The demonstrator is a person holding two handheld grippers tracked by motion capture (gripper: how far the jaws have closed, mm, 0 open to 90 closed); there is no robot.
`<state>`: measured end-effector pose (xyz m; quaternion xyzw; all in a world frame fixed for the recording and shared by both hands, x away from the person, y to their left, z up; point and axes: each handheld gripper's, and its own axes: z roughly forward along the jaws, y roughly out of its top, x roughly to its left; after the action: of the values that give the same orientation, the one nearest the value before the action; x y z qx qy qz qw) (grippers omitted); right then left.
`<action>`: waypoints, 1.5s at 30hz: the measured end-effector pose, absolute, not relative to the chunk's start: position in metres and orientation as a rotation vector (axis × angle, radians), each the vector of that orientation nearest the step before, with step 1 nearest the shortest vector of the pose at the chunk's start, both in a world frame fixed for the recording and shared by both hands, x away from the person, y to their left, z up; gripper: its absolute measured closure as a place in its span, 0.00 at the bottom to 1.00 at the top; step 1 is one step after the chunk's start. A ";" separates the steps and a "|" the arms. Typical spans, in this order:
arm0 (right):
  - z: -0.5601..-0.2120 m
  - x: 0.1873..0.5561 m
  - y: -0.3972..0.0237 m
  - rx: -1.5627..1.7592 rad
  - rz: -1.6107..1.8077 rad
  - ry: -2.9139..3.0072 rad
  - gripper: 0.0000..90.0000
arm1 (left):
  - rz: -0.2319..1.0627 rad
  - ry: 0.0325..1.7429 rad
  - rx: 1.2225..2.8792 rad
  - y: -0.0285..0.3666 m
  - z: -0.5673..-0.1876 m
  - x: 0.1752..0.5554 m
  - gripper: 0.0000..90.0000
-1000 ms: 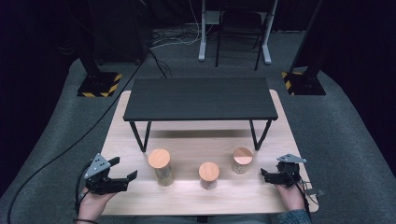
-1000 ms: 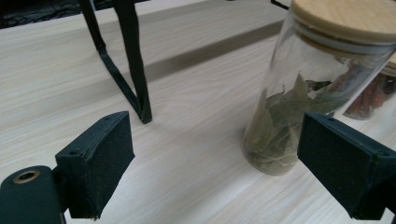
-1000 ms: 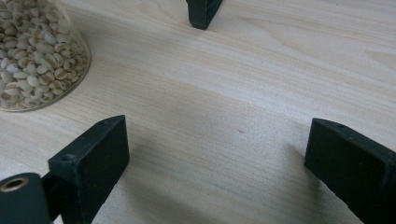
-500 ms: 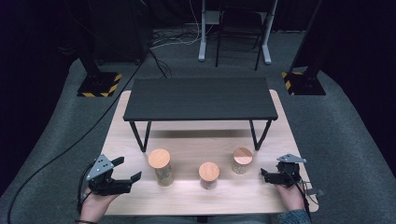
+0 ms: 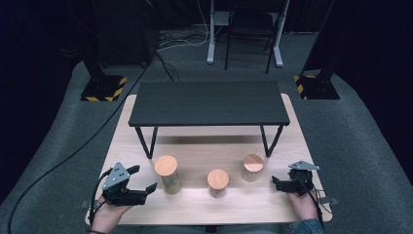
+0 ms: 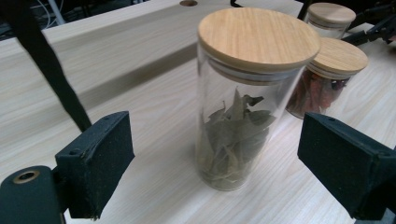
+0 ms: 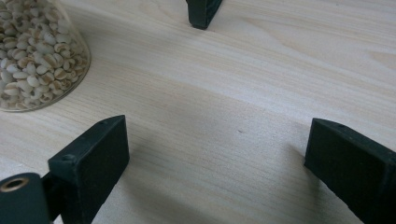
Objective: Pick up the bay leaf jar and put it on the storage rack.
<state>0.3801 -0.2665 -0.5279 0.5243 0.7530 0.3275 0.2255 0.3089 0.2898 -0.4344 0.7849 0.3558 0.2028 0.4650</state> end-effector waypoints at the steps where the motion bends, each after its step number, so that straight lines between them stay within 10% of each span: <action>1: -0.528 0.380 -0.267 1.446 0.903 2.076 0.06 | 0.497 0.872 1.930 0.288 -0.435 0.309 0.11; 45: -0.528 0.380 -0.266 1.450 0.901 2.074 0.06 | 0.508 0.880 1.934 0.226 -0.468 0.341 0.13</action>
<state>0.3803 -0.2662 -0.5279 0.5260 0.7520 0.3267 0.2258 0.3411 0.2263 -0.4682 0.7857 0.3578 0.2063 0.4605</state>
